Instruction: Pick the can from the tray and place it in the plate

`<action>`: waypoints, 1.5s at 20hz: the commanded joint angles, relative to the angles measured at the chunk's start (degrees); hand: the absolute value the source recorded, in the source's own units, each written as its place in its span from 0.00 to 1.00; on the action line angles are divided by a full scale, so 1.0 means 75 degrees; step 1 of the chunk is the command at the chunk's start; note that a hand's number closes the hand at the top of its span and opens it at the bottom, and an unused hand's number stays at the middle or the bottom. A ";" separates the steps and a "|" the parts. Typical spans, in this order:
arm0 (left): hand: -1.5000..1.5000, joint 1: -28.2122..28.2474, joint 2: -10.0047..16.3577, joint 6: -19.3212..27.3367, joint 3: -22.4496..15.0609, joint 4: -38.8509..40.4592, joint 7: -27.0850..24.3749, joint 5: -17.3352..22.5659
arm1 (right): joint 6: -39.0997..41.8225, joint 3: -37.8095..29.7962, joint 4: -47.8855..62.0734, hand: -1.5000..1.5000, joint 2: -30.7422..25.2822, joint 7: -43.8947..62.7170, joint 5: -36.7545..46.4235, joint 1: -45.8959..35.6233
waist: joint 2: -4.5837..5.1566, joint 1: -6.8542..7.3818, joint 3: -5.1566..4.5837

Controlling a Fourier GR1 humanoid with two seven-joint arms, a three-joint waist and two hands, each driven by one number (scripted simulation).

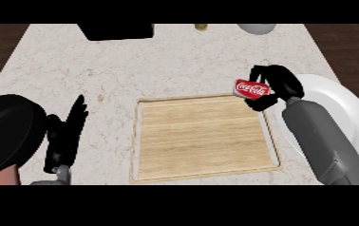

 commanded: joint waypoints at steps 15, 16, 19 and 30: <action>0.50 0.0028 -0.0315 0.0077 -0.0266 -0.0293 -0.0003 -0.0184 | -0.1443 -0.1183 -0.6934 1.00 -0.0568 0.5096 0.0902 0.3219 | 0.0136 0.0314 0.0014; 0.50 -0.0198 -0.0016 -0.0253 0.0040 0.0083 -0.0143 0.0032 | -0.1201 -0.1182 -0.7632 1.00 -0.0625 0.5340 0.0929 0.3531 | 0.0142 0.0295 0.0011; 0.50 -0.0175 -0.0327 0.0018 -0.0203 -0.0161 0.0103 -0.0274 | -0.1148 -0.1692 -0.7476 1.00 -0.0687 0.5143 0.0777 0.3809 | 0.0182 0.0460 0.0020; 0.50 -0.0344 -0.0450 -0.0177 -0.0249 -0.0220 0.0328 -0.0462 | -0.1122 -0.2773 -0.4471 1.00 -0.1269 0.3659 0.0289 0.3130 | 0.0200 0.0552 0.0023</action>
